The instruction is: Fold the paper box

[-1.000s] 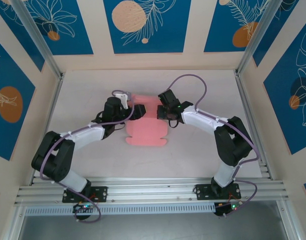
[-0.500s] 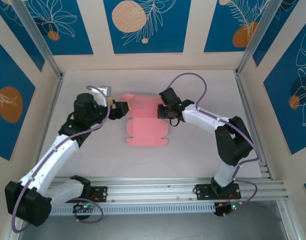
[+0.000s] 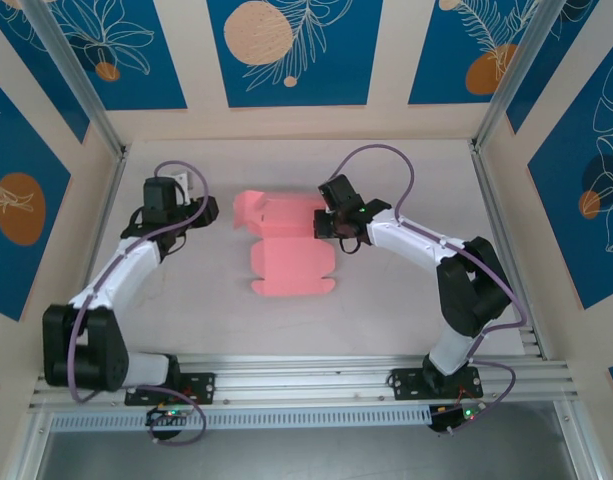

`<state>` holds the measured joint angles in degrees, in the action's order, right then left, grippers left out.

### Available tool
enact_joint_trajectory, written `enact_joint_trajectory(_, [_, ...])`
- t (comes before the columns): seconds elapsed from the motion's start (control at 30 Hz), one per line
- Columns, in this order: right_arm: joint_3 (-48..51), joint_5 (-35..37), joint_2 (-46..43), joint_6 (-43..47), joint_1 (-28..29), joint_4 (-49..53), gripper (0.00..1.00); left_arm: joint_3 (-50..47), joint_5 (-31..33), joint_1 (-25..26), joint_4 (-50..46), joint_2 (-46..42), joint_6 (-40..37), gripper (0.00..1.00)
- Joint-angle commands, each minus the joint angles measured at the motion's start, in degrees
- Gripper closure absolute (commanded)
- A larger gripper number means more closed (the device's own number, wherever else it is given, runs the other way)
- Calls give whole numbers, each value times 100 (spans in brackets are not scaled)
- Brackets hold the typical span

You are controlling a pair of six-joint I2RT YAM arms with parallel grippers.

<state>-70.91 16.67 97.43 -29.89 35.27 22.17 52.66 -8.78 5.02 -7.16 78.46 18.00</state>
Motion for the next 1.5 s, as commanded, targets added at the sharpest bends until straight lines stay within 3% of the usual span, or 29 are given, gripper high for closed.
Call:
enact_joint_trajectory(0.0, [-86,-137,-146,113,53,40,100,55,-770,-54,876,426,10,51])
enact_joint_trajectory(0.27, [-243,11,28,30,48,159,100,-170,-2114,-48,2398,1252,728,61])
enact_joint_trajectory(0.47, [-482,34,329,-143,-56,335,100,-509,-2558,81,3057,1285,1193,65])
enact_joint_trajectory(1.0, [-846,12,812,-233,-108,446,100,-1030,-2444,788,3699,1268,1668,68])
enact_joint_trajectory(1.2, [-840,5,857,-263,-121,441,100,-1138,-2299,965,3594,1187,1423,62])
enact_joint_trajectory(1.3, [-836,9,878,-273,-132,437,100,-1261,-2233,999,3531,1099,1324,69])
enact_joint_trajectory(1.47, [-860,-21,929,-271,-145,434,100,-1380,-2038,1080,3450,1040,1313,71])
